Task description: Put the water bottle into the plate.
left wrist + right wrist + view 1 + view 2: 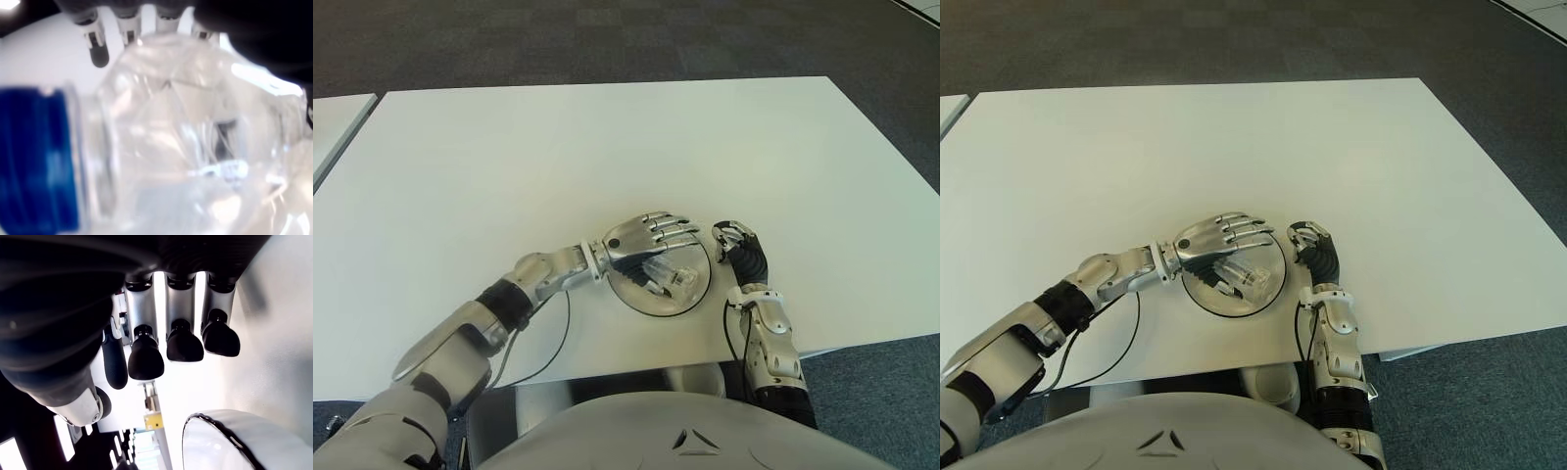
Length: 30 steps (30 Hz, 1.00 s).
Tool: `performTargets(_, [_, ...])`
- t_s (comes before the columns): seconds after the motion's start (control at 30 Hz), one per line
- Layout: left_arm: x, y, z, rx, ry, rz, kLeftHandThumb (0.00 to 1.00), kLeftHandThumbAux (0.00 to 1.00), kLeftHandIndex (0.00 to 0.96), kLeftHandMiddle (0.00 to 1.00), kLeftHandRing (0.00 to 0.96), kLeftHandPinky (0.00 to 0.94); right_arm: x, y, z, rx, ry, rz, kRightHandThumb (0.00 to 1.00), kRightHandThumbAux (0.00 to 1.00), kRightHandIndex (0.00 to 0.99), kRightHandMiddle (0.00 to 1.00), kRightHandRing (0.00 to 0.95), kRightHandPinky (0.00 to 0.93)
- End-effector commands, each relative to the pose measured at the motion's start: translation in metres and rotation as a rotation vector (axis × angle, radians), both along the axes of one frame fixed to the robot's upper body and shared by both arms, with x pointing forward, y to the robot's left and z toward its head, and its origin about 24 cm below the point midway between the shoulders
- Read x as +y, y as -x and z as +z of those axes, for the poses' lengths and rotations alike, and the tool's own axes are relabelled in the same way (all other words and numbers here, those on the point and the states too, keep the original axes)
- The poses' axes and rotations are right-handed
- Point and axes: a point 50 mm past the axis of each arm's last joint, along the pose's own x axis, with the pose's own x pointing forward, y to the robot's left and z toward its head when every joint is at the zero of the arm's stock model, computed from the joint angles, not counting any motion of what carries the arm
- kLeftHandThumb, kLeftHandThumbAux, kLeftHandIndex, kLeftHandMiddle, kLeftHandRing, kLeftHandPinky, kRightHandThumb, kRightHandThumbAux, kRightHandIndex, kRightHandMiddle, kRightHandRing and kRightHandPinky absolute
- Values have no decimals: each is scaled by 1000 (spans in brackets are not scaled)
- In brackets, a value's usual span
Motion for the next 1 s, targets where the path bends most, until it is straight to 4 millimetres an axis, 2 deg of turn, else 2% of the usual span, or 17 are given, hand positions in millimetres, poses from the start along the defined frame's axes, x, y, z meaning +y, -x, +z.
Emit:
performTargets(0.03, [6, -6, 10, -46, 64, 35, 189, 309, 0, 0, 0, 0, -1, 11, -18, 112, -5, -19, 701, 733, 436, 836, 830, 804])
performTargets(0.27, [8, -12, 22, -84, 122, 61, 193, 314, 0, 0, 0, 0, -1, 12, -18, 119, -3, -22, 702, 732, 437, 836, 831, 808])
performTargets(0.53, [18, -22, 47, -107, 194, 129, 249, 305, 0, 0, 0, 0, -1, 12, -17, 112, -19, -20, 702, 732, 437, 838, 831, 806])
performTargets(0.7, [25, -20, 49, -36, 278, 190, 265, 303, 0, 0, 0, 0, -1, 12, -17, 110, -24, -19, 702, 732, 437, 839, 832, 807])
performTargets(1.0, [37, -13, 48, 106, 447, 286, 235, 314, 0, 0, 0, 0, -1, 12, -17, 105, -26, -13, 701, 733, 437, 841, 836, 818])
